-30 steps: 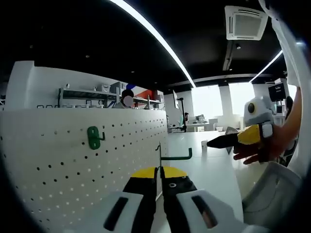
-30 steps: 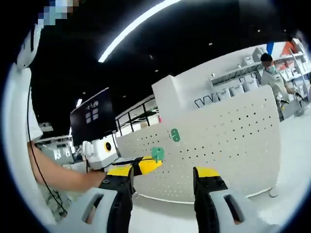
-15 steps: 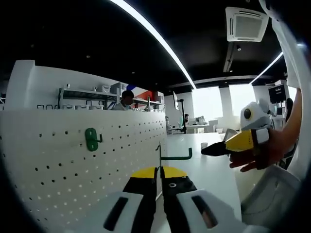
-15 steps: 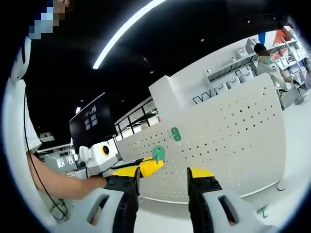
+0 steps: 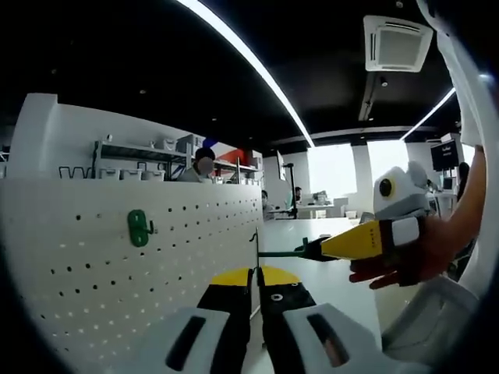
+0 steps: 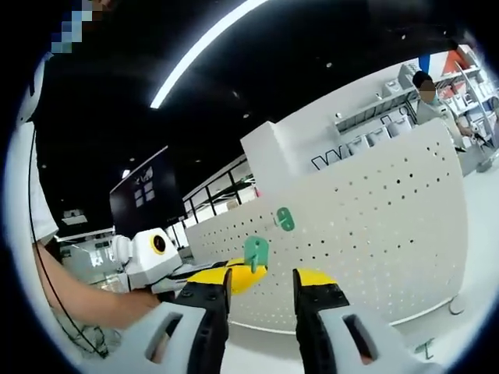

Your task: Insert the hook assembly into the mounting plate slot until the hook locks in place.

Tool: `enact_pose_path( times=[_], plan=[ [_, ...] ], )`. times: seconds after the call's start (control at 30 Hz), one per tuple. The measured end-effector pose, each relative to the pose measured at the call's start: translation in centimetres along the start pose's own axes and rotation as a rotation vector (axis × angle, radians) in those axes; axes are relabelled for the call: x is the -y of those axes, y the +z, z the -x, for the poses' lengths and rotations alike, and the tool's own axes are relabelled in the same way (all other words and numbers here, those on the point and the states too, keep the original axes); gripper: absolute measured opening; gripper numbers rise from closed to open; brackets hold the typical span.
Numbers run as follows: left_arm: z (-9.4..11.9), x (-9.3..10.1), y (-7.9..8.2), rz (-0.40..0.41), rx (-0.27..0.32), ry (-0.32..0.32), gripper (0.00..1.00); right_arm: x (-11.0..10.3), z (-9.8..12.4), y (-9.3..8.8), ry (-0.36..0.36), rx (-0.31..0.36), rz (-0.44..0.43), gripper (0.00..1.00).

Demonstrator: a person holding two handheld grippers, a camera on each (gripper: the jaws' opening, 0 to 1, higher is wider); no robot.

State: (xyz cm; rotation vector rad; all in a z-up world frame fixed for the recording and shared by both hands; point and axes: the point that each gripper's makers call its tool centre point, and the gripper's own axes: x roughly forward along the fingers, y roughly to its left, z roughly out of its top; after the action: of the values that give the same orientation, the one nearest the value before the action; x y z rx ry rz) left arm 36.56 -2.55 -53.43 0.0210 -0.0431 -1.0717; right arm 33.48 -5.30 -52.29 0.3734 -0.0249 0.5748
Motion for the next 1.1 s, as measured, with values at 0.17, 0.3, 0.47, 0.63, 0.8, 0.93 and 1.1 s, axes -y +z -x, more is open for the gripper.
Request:
enact_pose_path(
  times=[0.17, 0.3, 0.47, 0.63, 0.8, 0.93, 1.1],
  plan=[
    [-0.2, 0.2, 0.3, 0.014, 0.014, 0.005, 0.03, 0.3, -0.7, 0.2, -0.008, 0.003, -0.002, 0.25],
    [-0.4, 0.6, 0.4, 0.014, 0.016, -0.003, 0.03, 0.4, -1.2, 0.6, -0.016, 0.009, -0.007, 0.2],
    [-0.6, 0.9, 0.5, 0.021, 0.02, -0.005, 0.03, 0.2, -1.8, 0.5, -0.017, -0.002, 0.01, 0.16],
    [-0.8, 1.2, 0.7, 0.02, 0.024, -0.01, 0.03, 0.3, -2.0, 0.5, -0.023, -0.009, 0.017, 0.13],
    [-0.9, 1.4, 0.7, 0.022, 0.024, -0.01, 0.03, 0.3, -2.0, 0.6, -0.028, -0.004, 0.018, 0.09],
    [-0.9, 1.3, 0.7, 0.028, 0.027, -0.001, 0.03, 0.3, -2.0, 0.6, -0.031, -0.01, 0.029, 0.08],
    [-0.8, 1.4, 0.5, 0.023, 0.018, 0.009, 0.03, -0.4, -2.1, 0.4, -0.03, -0.022, 0.069, 0.03]
  ],
)
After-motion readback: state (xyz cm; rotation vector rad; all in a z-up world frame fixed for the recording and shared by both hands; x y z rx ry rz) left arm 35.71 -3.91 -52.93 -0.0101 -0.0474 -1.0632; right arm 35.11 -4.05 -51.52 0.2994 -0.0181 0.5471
